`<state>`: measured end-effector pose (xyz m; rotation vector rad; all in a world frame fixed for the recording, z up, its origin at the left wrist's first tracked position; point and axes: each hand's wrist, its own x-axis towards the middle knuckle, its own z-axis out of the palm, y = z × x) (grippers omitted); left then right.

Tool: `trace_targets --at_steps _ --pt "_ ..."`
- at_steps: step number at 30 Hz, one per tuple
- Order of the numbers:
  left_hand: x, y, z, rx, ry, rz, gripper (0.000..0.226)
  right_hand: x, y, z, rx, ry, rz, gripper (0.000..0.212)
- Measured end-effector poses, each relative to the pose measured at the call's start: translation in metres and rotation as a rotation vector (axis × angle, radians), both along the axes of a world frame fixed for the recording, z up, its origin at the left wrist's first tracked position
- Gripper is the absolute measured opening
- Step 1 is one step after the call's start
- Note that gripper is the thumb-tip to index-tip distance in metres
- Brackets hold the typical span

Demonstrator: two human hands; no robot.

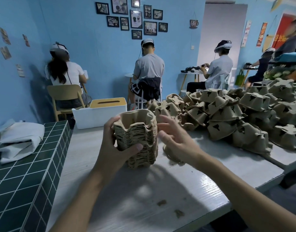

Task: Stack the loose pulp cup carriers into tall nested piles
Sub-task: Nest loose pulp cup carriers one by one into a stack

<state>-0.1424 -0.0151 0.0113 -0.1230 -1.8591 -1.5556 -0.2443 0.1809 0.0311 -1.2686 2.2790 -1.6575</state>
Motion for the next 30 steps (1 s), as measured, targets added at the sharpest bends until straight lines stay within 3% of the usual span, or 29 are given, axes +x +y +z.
trace_targets --at_steps 4,9,17,19,24,30 --pt "-0.001 0.002 -0.002 0.016 -0.007 -0.038 0.086 -0.033 0.038 -0.002 0.152 0.120 -0.172 0.054" --pt "0.000 -0.001 -0.005 -0.035 -0.039 -0.019 0.096 -0.058 0.056 -0.013 0.452 0.126 -0.162 0.062" --pt "0.001 -0.001 -0.006 -0.052 -0.060 -0.010 0.098 -0.066 0.052 -0.014 0.577 0.266 -0.100 0.055" --pt "0.000 -0.002 -0.007 -0.052 -0.058 -0.017 0.098 -0.065 0.052 -0.012 0.494 0.259 -0.127 0.055" --pt "-0.001 -0.004 -0.007 -0.066 -0.061 -0.022 0.097 -0.048 0.055 0.007 0.013 0.112 -0.226 0.061" --pt "-0.011 -0.006 -0.009 -0.062 -0.078 0.023 0.102 -0.036 0.022 0.042 -0.391 0.029 -0.142 0.061"
